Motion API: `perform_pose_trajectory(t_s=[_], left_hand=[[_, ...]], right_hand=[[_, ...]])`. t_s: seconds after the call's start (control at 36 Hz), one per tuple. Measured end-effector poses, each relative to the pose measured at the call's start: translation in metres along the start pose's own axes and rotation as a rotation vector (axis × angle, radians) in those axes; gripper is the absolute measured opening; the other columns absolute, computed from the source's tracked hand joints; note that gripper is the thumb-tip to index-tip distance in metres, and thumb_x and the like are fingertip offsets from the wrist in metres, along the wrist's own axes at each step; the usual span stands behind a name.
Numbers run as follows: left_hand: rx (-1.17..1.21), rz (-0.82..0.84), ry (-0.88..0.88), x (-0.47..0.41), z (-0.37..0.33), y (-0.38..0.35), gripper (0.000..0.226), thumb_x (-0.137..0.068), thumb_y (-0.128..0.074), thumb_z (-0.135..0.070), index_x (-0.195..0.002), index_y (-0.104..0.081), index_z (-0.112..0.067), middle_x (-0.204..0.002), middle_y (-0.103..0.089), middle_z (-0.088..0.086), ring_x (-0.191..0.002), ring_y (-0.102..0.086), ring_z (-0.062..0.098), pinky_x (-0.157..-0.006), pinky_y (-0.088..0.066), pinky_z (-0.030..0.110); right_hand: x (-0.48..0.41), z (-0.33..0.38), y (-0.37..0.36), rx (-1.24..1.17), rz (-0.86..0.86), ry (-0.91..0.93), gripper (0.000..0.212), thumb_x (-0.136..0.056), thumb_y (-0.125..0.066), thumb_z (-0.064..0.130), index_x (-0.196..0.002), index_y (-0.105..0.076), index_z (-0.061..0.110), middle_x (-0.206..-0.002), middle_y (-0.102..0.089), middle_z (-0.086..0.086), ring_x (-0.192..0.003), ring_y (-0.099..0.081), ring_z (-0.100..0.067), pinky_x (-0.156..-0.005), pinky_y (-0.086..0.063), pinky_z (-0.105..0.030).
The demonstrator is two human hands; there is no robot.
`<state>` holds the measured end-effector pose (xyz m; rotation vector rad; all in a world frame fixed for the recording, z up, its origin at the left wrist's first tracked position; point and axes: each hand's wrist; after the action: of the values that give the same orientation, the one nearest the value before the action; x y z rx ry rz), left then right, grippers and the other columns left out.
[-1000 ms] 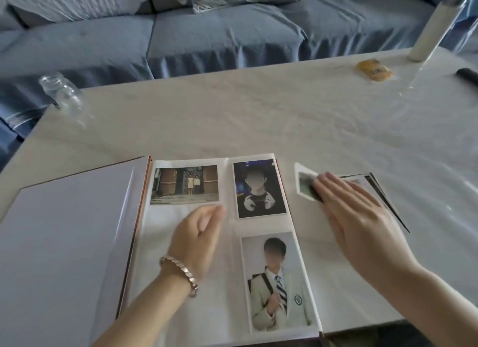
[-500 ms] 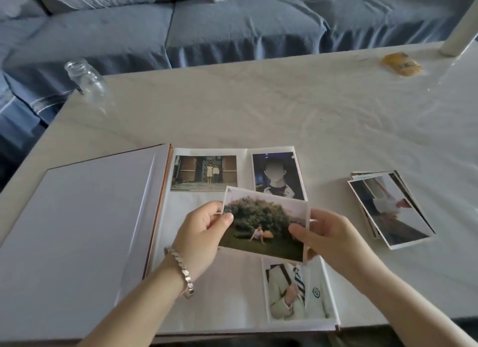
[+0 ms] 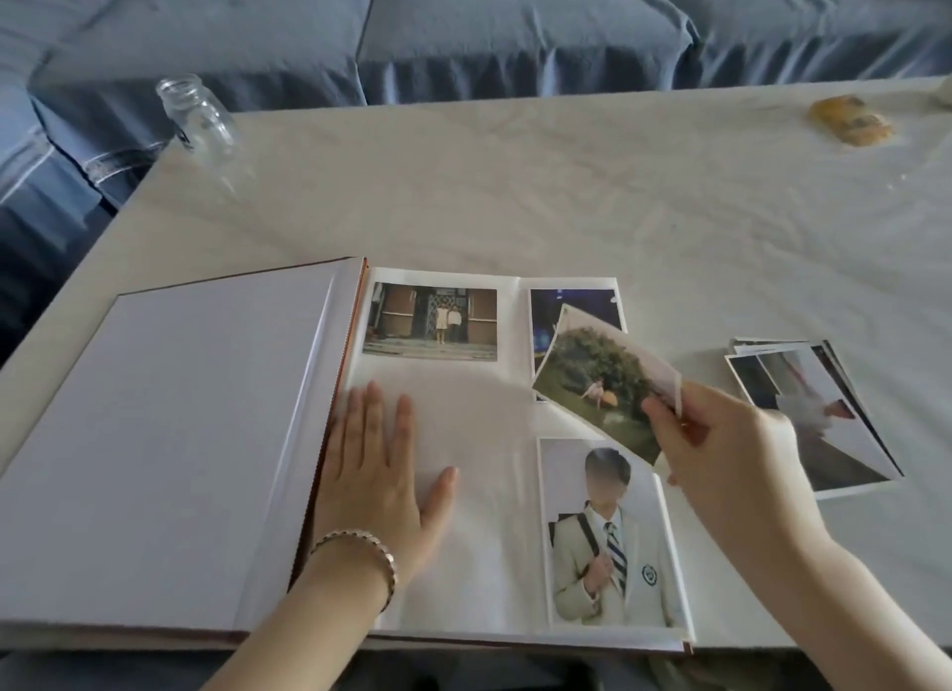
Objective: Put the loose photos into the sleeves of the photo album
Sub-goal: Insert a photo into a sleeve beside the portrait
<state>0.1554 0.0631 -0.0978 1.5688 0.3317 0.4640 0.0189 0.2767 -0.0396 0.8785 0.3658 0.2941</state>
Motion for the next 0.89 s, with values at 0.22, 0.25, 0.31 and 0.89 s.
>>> perform_pose_trajectory(t_s=[0.22, 0.25, 0.31, 0.89], left_hand=[[-0.013, -0.077, 0.014, 0.0, 0.001, -0.004, 0.073, -0.094, -0.013, -0.057, -0.135, -0.035, -0.001, -0.138, -0.042, 0.025, -0.129, -0.034, 0.038, -0.109, -0.007, 0.034], [-0.011, -0.071, 0.008, 0.0, 0.001, -0.003, 0.075, -0.094, -0.013, -0.057, -0.135, -0.038, 0.001, -0.138, -0.043, 0.026, -0.128, -0.034, 0.039, -0.109, -0.007, 0.034], [-0.012, -0.082, 0.005, 0.0, 0.002, -0.005, 0.078, -0.094, -0.013, -0.057, -0.132, -0.045, 0.003, -0.136, -0.045, 0.026, -0.127, -0.037, 0.041, -0.109, -0.006, 0.035], [-0.023, -0.16, -0.014, -0.002, 0.003, -0.012, 0.073, -0.092, -0.009, -0.06, -0.135, -0.037, -0.008, -0.141, -0.04, 0.025, -0.132, -0.033, 0.041, -0.115, -0.01, 0.04]], right_hand=[[0.002, 0.011, -0.011, -0.116, 0.374, -0.188, 0.016, -0.087, -0.062, 0.019, -0.073, -0.066, 0.014, -0.065, -0.067, 0.001, -0.041, -0.059, -0.007, -0.045, -0.049, -0.021], [-0.001, 0.011, -0.011, -0.152, 0.425, -0.228, 0.015, -0.087, -0.063, 0.02, -0.072, -0.065, 0.018, -0.066, -0.068, 0.002, -0.039, -0.058, -0.005, -0.045, -0.05, -0.02], [-0.009, 0.007, -0.01, -0.216, 0.513, -0.291, 0.009, -0.085, -0.065, 0.019, -0.077, -0.063, 0.021, -0.067, -0.068, 0.004, -0.037, -0.057, -0.004, -0.043, -0.048, -0.017], [-0.049, 0.04, -0.058, -0.388, 0.751, -0.336, 0.006, -0.086, -0.065, 0.018, -0.082, -0.065, 0.014, -0.067, -0.068, 0.003, -0.053, -0.066, -0.009, -0.054, -0.055, -0.018]])
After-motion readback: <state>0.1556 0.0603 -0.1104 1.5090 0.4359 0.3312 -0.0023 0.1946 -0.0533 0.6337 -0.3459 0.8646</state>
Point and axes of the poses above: each hand's wrist, its own x-axis away from the middle knuckle, its own y-axis out of the back of the hand, z = x × y
